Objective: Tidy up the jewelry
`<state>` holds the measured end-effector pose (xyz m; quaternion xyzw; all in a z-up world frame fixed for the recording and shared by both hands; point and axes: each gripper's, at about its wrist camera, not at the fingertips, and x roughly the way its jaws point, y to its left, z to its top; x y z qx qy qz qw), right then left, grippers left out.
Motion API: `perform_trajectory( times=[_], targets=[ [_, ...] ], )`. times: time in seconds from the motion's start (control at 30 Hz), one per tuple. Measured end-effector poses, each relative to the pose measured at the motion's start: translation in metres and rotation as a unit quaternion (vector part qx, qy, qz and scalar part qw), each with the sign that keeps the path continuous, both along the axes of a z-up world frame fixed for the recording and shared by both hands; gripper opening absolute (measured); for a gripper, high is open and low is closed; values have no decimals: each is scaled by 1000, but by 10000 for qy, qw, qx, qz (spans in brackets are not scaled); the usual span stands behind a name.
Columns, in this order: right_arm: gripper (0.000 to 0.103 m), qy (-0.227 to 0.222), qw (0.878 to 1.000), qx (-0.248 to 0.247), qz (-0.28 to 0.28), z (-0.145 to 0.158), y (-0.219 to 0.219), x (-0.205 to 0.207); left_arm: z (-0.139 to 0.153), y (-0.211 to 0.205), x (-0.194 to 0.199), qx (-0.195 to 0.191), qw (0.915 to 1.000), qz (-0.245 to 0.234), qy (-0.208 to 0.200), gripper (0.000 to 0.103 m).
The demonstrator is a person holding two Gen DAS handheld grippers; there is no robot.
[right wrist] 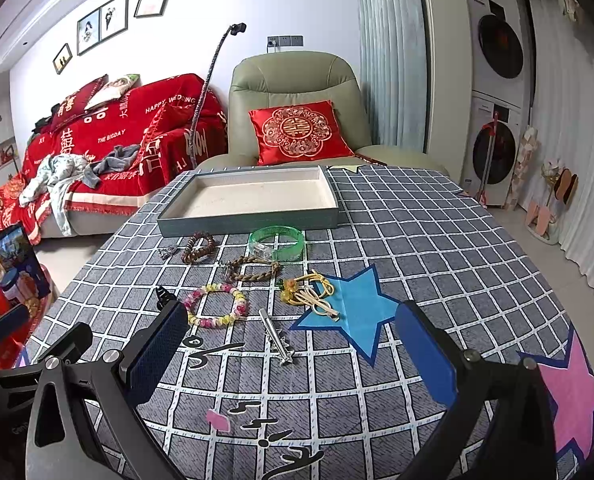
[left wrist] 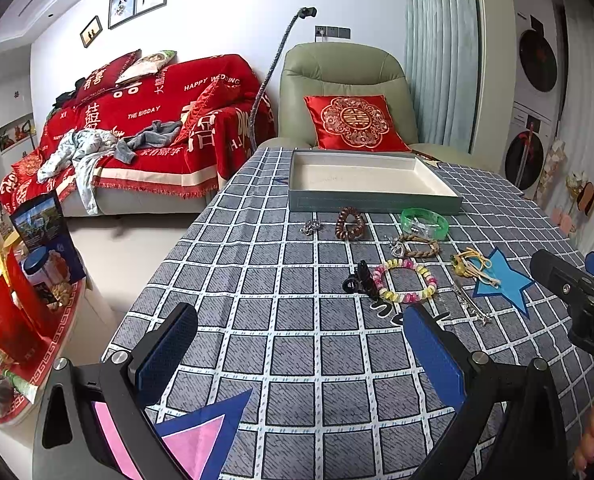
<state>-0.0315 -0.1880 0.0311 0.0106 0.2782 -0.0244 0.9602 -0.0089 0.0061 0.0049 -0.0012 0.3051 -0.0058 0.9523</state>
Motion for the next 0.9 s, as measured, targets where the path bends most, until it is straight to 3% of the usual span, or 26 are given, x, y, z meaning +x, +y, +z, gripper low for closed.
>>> perform_trajectory(
  times=[0.4,0.53,0.67,0.9],
  targets=[
    [103,342,9994,102,-39,-12,-10,11,-10,5,23,-165,9986,-144,483,103],
    [103,618,9979,92,-151,-14,-23,24,-14,3,43,-400,9952,-357,821,103],
    [103,926,9954,109,-224,-17,-39,42,-19,-4,63,-363,9923,-490,1075,103],
    [103,1465,9887,233,-199,-30,-60,80,-22,-10,88,-589,9881,-705,1236,103]
  ],
)
